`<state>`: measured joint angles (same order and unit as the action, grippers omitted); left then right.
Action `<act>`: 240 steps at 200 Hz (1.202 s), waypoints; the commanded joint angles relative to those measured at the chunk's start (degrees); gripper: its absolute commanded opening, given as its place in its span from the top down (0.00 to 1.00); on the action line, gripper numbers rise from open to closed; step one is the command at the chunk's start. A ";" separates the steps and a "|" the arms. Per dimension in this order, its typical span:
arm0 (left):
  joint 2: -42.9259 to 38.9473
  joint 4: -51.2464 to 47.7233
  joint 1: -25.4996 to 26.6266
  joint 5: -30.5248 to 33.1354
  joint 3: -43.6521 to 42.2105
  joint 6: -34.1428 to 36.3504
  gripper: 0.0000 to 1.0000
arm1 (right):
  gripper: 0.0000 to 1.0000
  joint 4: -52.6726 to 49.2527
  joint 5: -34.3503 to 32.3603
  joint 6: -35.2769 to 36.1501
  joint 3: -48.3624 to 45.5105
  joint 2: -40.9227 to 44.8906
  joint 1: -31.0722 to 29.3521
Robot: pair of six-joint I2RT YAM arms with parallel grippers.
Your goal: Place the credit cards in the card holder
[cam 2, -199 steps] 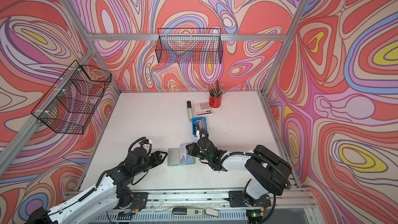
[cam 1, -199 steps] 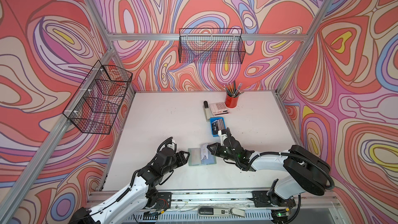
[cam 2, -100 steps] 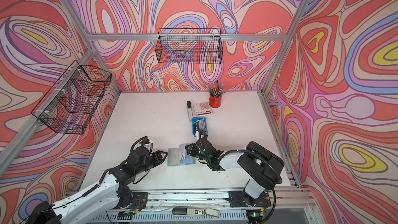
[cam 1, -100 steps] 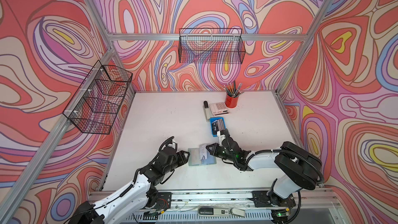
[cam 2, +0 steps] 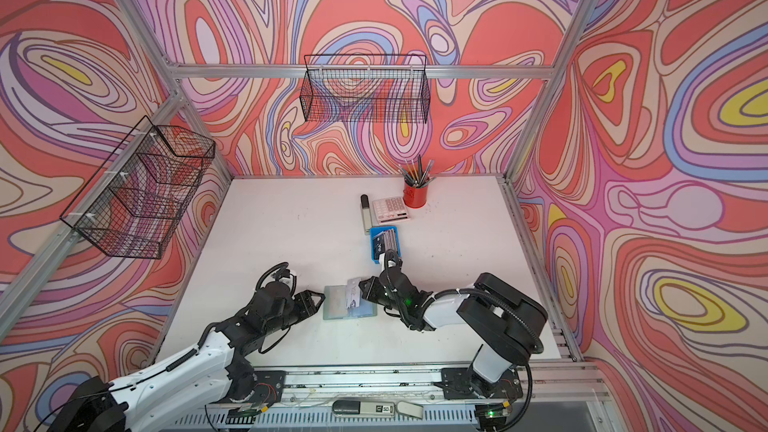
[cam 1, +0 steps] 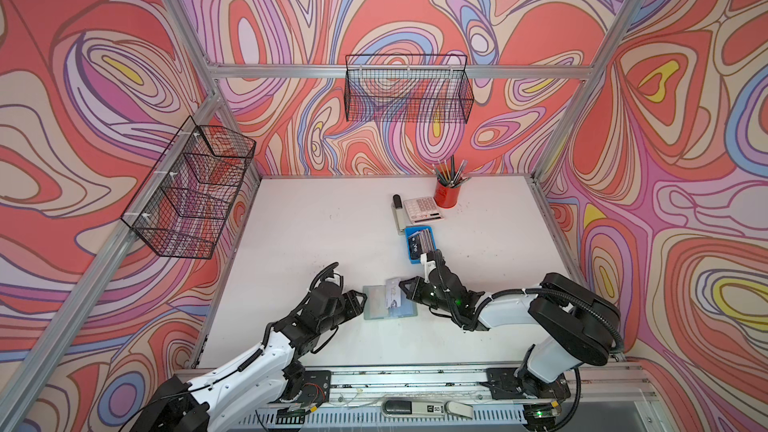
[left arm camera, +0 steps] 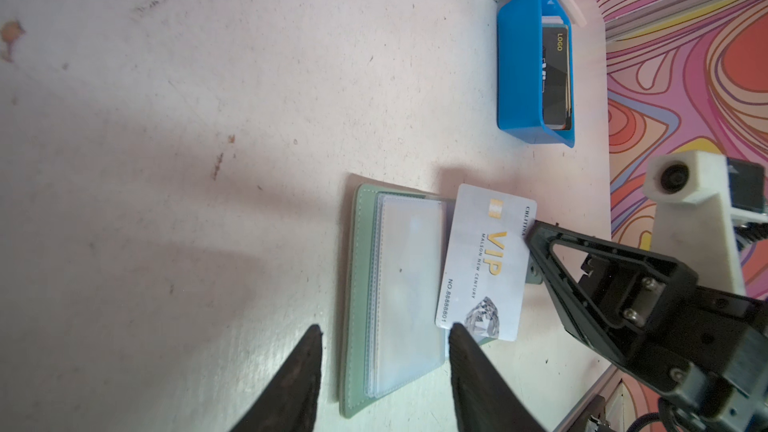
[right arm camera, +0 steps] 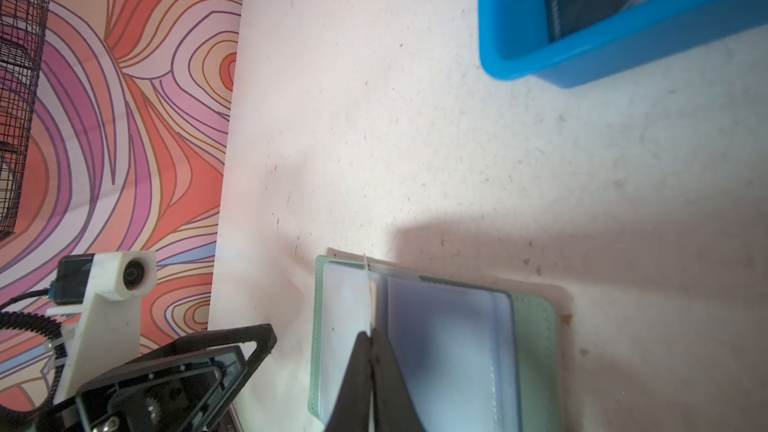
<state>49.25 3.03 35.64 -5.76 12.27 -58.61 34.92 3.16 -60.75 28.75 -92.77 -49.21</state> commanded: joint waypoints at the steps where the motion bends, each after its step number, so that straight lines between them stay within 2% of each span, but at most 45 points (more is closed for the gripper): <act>1: 0.82 1.70 -0.22 0.40 0.03 -0.89 0.48 | 1.00 -0.36 -1.33 -0.60 -1.07 0.88 -0.32; 98: 4.00 3.94 -0.22 -0.31 0.36 -0.56 0.47 | 1.00 -0.61 -1.22 -0.28 -1.18 1.02 -0.28; 240: 10.29 8.80 -0.18 -1.53 0.53 -1.07 0.47 | 1.00 6.02 1.21 -2.87 -1.68 -5.65 -1.57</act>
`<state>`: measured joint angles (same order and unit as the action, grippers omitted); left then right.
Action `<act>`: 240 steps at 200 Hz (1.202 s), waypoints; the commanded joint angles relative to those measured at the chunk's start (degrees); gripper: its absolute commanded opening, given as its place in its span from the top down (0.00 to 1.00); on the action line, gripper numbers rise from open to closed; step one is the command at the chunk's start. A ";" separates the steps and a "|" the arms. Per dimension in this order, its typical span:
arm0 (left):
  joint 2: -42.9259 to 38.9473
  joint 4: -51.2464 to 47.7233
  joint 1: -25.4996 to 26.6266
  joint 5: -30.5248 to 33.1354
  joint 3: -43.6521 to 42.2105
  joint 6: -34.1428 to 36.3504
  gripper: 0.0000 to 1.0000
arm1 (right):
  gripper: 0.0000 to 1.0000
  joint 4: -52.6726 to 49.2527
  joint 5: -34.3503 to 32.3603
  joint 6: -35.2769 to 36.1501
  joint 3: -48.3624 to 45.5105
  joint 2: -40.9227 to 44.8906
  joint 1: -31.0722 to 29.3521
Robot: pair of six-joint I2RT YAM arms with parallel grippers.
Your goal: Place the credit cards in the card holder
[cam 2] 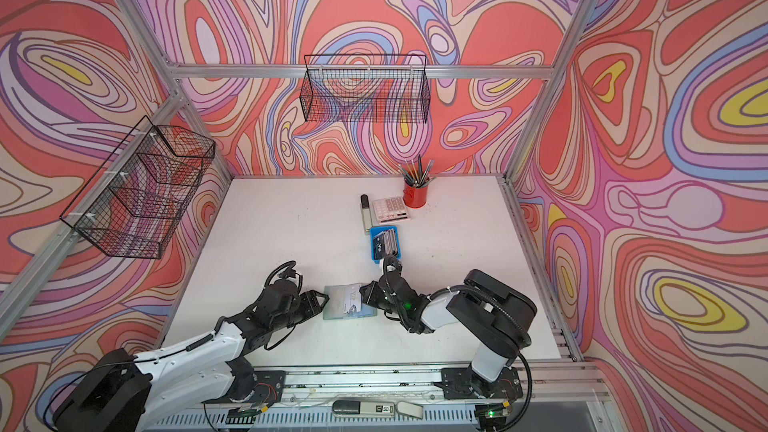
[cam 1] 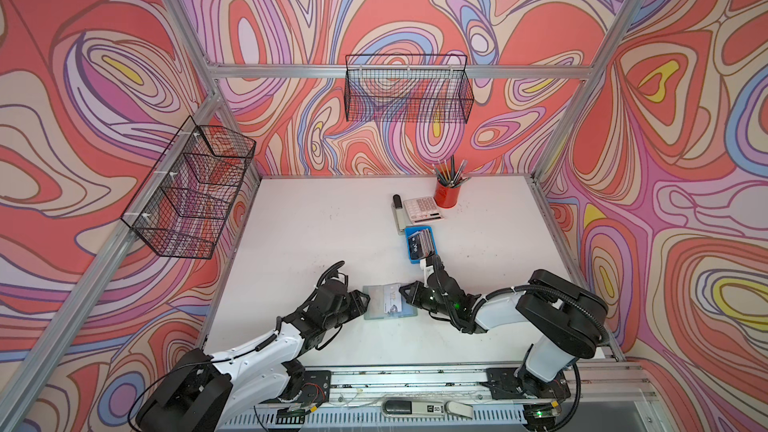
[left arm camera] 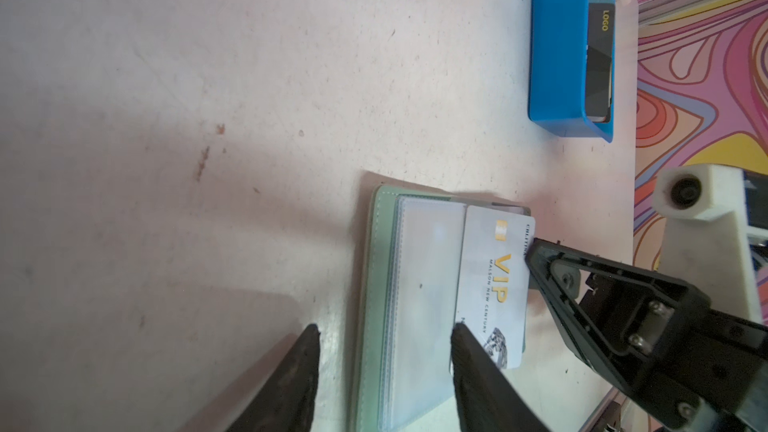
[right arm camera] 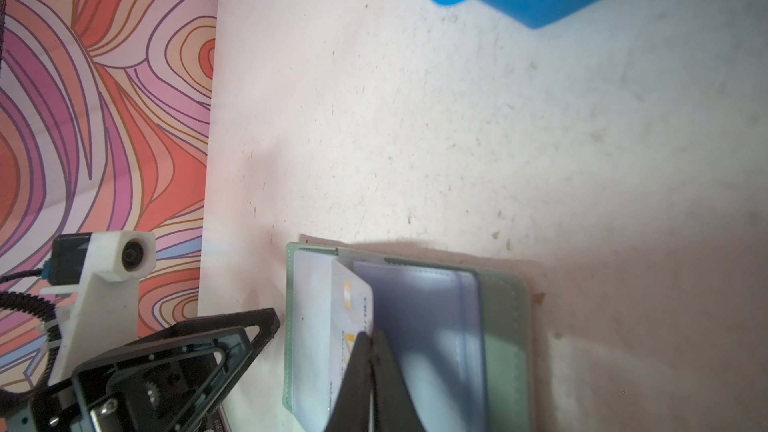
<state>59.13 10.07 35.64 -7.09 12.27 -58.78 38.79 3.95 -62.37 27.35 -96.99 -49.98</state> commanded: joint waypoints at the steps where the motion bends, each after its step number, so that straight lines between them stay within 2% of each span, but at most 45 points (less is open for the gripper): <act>1: 0.43 1.78 -0.20 -0.16 0.50 -0.89 0.47 | 1.00 2.16 0.44 -1.22 -0.24 -1.49 -0.81; 41: 0.28 1.64 -0.22 0.15 0.33 -0.81 0.47 | 1.00 2.04 0.00 -1.18 -0.19 -1.43 -1.21; 113: 0.53 1.29 -0.22 -0.20 0.74 -0.39 0.47 | 1.00 -6.39 -4.42 1.26 -0.28 6.35 -1.18; 178: 0.10 1.03 -0.23 -0.29 0.74 -0.53 0.47 | 1.00 -2.63 -1.84 0.99 0.75 2.13 -1.21; 240: 0.32 1.10 -0.22 -0.38 0.82 -0.45 0.47 | 1.00 -2.95 -2.20 0.98 0.78 2.33 -1.21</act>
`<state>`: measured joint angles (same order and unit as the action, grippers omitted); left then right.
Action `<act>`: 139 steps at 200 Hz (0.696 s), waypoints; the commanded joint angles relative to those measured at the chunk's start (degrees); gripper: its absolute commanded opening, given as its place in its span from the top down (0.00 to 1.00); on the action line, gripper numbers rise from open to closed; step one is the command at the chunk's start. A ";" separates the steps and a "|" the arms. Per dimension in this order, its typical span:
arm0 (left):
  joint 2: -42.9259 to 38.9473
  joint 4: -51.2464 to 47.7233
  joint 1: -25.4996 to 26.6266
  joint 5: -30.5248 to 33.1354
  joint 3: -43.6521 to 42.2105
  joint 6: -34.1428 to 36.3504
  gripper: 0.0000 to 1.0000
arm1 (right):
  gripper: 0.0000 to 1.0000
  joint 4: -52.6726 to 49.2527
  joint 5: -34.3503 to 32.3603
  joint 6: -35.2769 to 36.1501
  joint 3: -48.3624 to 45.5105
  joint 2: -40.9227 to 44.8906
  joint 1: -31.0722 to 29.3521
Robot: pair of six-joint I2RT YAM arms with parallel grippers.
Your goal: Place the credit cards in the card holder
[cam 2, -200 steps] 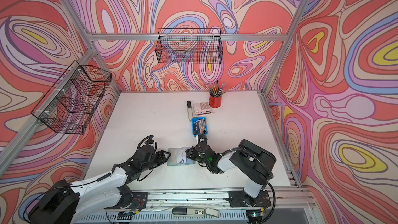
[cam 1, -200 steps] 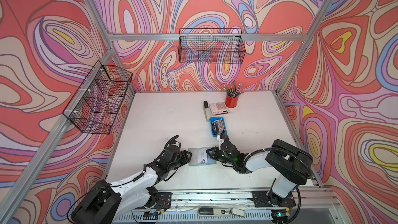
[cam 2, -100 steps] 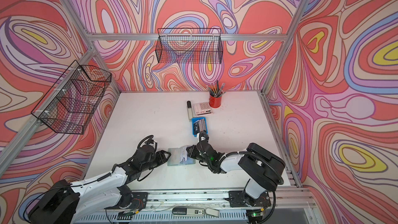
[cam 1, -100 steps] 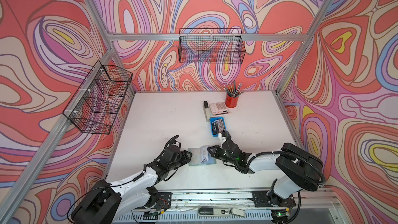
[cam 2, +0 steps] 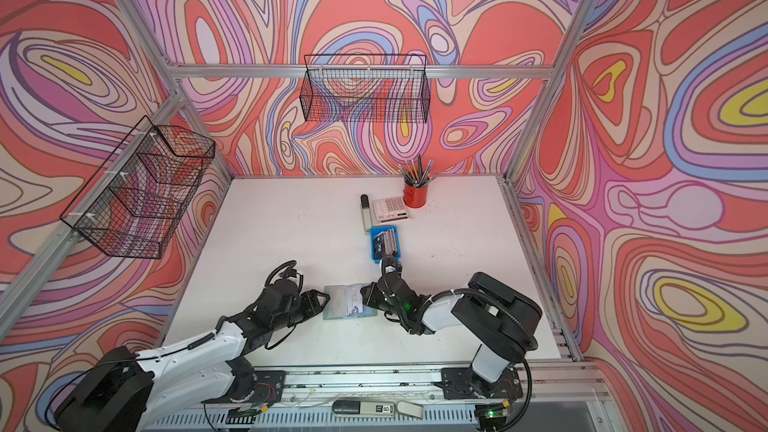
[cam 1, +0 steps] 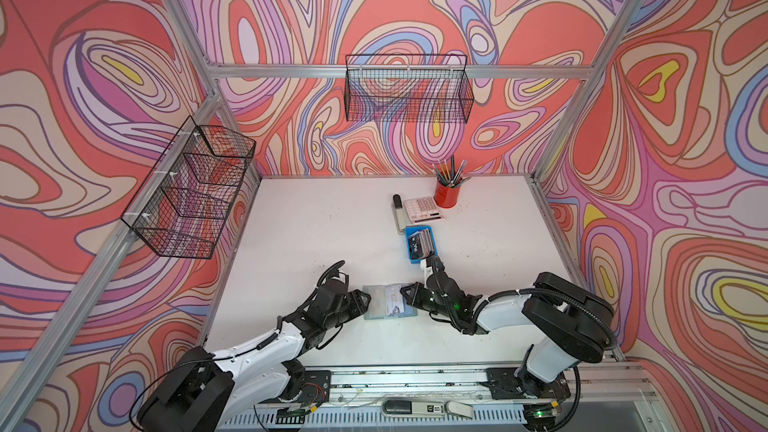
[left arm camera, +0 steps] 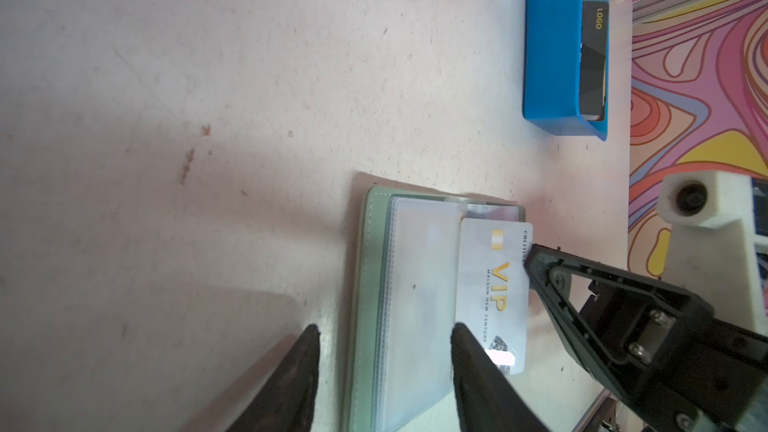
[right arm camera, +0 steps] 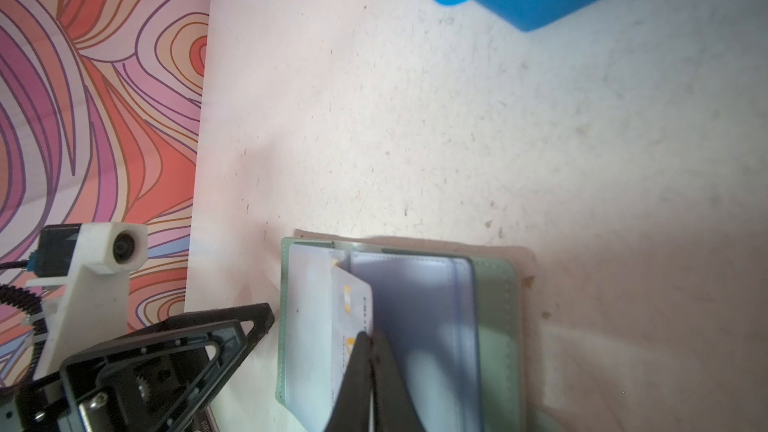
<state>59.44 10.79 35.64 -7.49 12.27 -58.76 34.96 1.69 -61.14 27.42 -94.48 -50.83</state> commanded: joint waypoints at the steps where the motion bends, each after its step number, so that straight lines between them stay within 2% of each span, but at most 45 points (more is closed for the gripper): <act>1: 0.04 0.38 -0.22 0.02 0.82 -0.52 0.47 | 1.00 0.93 0.06 -0.27 0.71 -0.18 -0.39; 139: 1.03 1.07 -0.22 -0.41 0.99 -0.47 0.47 | 1.00 2.66 0.34 -2.37 2.11 -4.48 -0.41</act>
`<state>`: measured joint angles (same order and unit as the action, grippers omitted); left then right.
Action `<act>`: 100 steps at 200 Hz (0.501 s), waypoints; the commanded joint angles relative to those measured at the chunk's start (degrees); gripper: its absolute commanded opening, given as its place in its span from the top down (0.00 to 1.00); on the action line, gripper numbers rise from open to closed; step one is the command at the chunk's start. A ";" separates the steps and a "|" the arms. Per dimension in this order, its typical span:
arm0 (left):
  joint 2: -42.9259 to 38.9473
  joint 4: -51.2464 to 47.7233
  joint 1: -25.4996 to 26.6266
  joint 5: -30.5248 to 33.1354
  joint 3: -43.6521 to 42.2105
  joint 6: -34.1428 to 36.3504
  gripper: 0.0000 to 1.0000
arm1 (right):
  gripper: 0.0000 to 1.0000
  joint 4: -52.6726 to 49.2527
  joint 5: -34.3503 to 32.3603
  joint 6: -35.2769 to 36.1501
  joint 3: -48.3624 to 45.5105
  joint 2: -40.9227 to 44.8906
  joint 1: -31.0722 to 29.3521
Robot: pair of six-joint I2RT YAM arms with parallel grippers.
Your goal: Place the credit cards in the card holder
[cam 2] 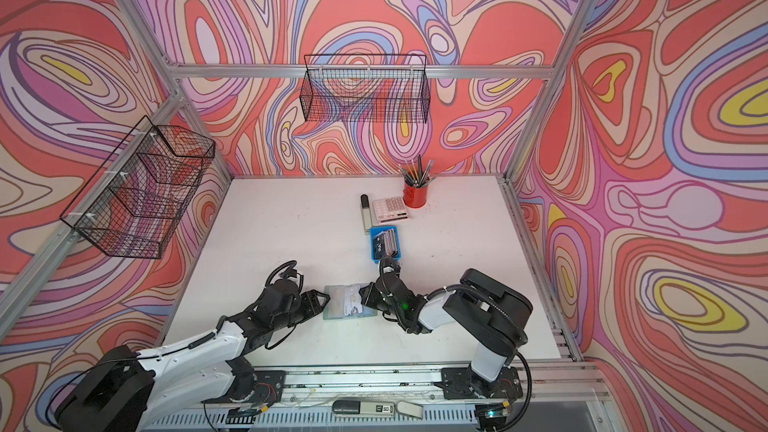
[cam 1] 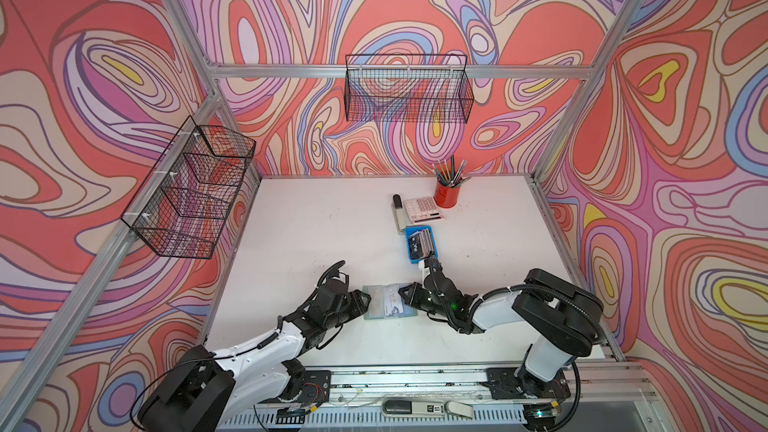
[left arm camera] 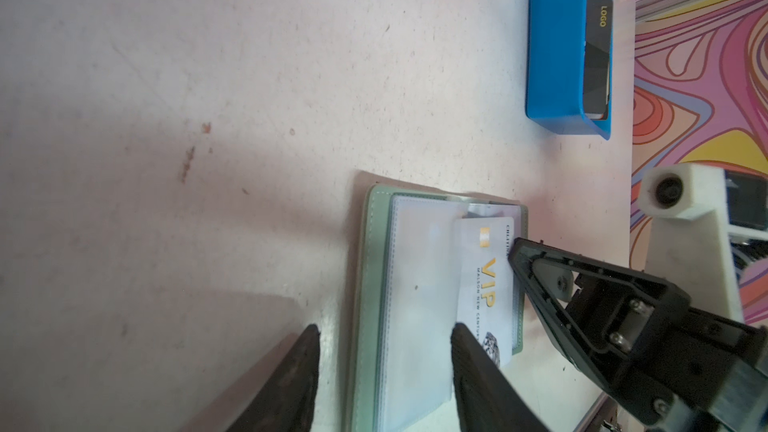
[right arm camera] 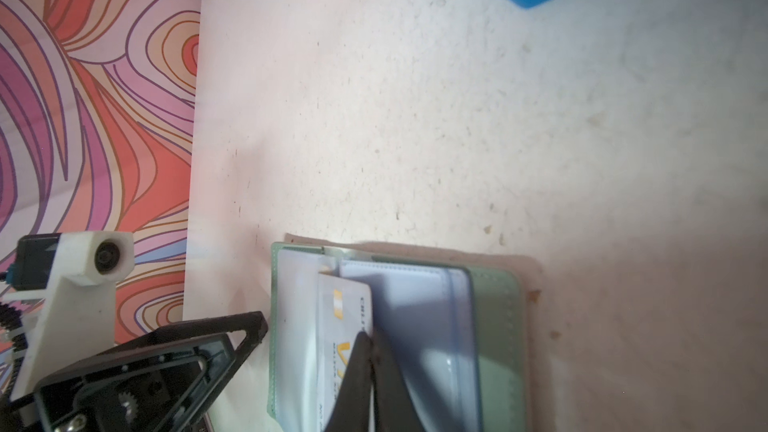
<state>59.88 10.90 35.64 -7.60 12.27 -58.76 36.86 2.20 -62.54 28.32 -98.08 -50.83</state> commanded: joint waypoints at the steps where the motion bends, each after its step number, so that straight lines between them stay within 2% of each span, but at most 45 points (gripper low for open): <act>1: 0.64 0.97 -0.22 -0.31 0.95 -0.47 0.47 | 1.00 0.76 -0.12 -0.98 1.21 -0.83 -0.41; 100: 3.47 2.55 -0.21 -1.50 1.53 -0.65 0.47 | 1.00 1.57 -0.55 -0.94 3.79 -4.30 -0.58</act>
<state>62.41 12.56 35.64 -8.75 12.49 -58.76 37.15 2.31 -62.61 31.68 -99.94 -50.83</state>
